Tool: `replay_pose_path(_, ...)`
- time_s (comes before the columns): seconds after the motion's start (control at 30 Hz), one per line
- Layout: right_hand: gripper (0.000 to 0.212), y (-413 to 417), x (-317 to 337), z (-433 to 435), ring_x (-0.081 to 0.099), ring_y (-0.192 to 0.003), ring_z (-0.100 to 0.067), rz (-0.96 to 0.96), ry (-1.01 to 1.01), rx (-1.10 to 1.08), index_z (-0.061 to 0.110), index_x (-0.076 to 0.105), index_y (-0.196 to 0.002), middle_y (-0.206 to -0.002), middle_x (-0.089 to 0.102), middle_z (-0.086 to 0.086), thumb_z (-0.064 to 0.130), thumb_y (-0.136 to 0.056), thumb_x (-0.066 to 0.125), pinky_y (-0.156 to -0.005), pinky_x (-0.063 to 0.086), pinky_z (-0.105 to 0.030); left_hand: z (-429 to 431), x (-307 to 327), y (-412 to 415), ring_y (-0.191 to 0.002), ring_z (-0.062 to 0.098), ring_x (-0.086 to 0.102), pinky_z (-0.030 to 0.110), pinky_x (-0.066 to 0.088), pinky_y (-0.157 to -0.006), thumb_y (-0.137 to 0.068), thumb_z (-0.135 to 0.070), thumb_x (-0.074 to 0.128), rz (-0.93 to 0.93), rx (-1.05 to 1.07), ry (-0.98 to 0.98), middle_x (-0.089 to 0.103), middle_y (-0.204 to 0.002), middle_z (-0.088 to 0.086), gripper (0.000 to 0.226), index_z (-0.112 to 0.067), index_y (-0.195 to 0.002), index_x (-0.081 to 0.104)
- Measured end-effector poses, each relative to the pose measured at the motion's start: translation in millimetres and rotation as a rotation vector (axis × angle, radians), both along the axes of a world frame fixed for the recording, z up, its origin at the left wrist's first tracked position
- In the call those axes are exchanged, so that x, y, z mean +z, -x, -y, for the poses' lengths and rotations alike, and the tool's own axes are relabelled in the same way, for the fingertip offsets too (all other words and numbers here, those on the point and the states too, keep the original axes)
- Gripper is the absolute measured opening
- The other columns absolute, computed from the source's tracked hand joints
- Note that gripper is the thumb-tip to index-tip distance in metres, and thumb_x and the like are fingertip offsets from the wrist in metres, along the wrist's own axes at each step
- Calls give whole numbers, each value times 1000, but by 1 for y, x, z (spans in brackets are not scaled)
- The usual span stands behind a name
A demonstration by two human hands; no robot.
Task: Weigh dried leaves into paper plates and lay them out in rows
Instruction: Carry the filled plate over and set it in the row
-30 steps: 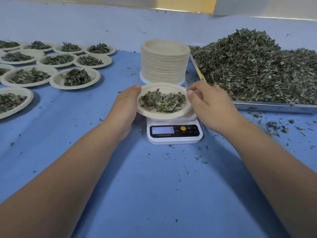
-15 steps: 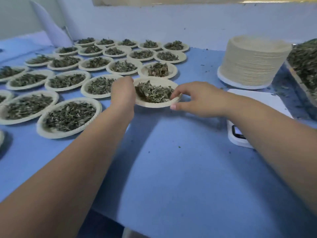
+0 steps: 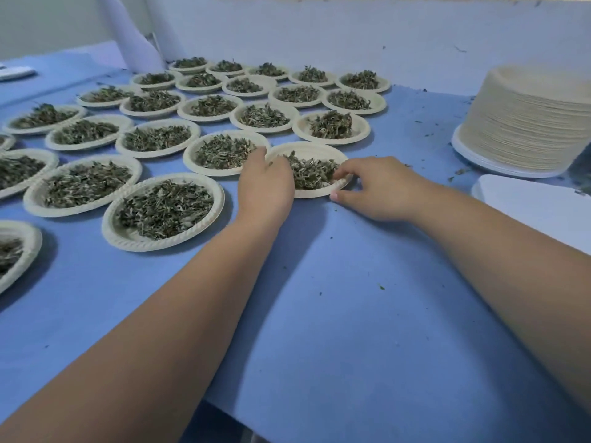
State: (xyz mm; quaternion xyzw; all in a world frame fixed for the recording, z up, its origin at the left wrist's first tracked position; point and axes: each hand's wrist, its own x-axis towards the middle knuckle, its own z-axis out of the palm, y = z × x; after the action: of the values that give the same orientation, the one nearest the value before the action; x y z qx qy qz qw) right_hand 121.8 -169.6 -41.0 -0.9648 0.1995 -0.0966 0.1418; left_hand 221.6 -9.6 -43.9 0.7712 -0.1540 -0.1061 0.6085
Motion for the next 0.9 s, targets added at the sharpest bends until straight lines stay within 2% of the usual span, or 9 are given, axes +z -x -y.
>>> replay_pose_path(0.07, 45, 0, 1, -2, 55, -116, -22, 3, 17, -5, 34, 60, -130, -126, 63, 3, 55, -90, 64, -82, 36, -29, 0, 2, 4, -87, -13, 49, 30, 39, -91, -100, -19, 41, 110, -25, -53, 46, -104, -22, 19, -35, -98, 50)
replay_pose_path(0.17, 46, 6, 6, -5, 57, -117, -23, 33, 12, -8, 35, 57, -132, -127, 65, 1, 51, -89, 64, -84, 41, -31, 4, 10, 17, -137, 24, 46, 47, 36, -116, -101, -16, 39, 272, -109, -127, 47, -150, 5, 48, -15, -149, 42)
replay_pose_path(0.3, 43, 25, 27, -4, 64, -93, -17, 71, -23, -49, 41, 55, -130, -115, 68, 3, 47, -88, 61, -74, 52, -33, 24, 19, 41, -136, 39, 48, 54, 40, -111, -100, -15, 39, 348, -206, -126, 52, -147, 22, 56, -13, -156, 35)
replay_pose_path(0.4, 40, 50, 40, 7, 58, -107, -18, 118, 6, -73, 35, 58, -129, -124, 65, 3, 43, -90, 60, -84, 48, -34, 49, 25, 61, -130, 32, 53, 45, 43, -107, -102, -15, 39, 364, -272, -103, 56, -143, 14, 52, -14, -154, 38)
replay_pose_path(0.5, 40, 87, 46, 24, 53, -96, -13, 165, 34, -146, 34, 59, -129, -119, 66, 5, 40, -90, 61, -77, 40, -29, 77, 30, 88, -113, 31, 60, 42, 48, -95, -102, -14, 38, 396, -364, -63, 60, -130, 10, 49, -14, -151, 41)
replay_pose_path(0.6, 41, 133, 48, 46, 58, -110, -21, 215, 51, -228, 31, 59, -130, -122, 67, 2, 36, -90, 62, -87, 44, -32, 110, 34, 116, -128, 29, 54, 37, 41, -104, -104, -14, 37, 492, -469, -82, 55, -144, 12, 48, -10, -152, 40)
replay_pose_path(0.7, 38, 188, 43, 74, 62, -109, -25, 310, 76, -367, 30, 61, -129, -119, 70, -2, 34, -91, 62, -91, 47, -34, 142, 42, 140, -126, 27, 53, 26, 36, -93, -104, -10, 39, 606, -607, -77, 58, -140, 13, 36, -11, -136, 55)
replay_pose_path(0.8, 33, 243, 32, 108, 65, -93, -24, 371, 39, -567, 29, 61, -126, -114, 70, -3, 35, -94, 60, -77, 48, -28, 172, 54, 154, -117, 32, 55, 31, 36, -86, -106, -12, 40, 719, -694, -72, 60, -131, 21, 26, -4, -124, 57)
replay_pose_path(0.9, 30, 285, 16, 132, 57, -67, -28, 309, 80, -750, 23, 63, -119, -85, 68, -5, 40, -96, 57, -65, 51, -35, 201, 69, 159, -144, 28, 39, 29, 26, -115, -107, -11, 37, 952, -727, -131, 43, -156, 16, 44, -2, -150, 43)
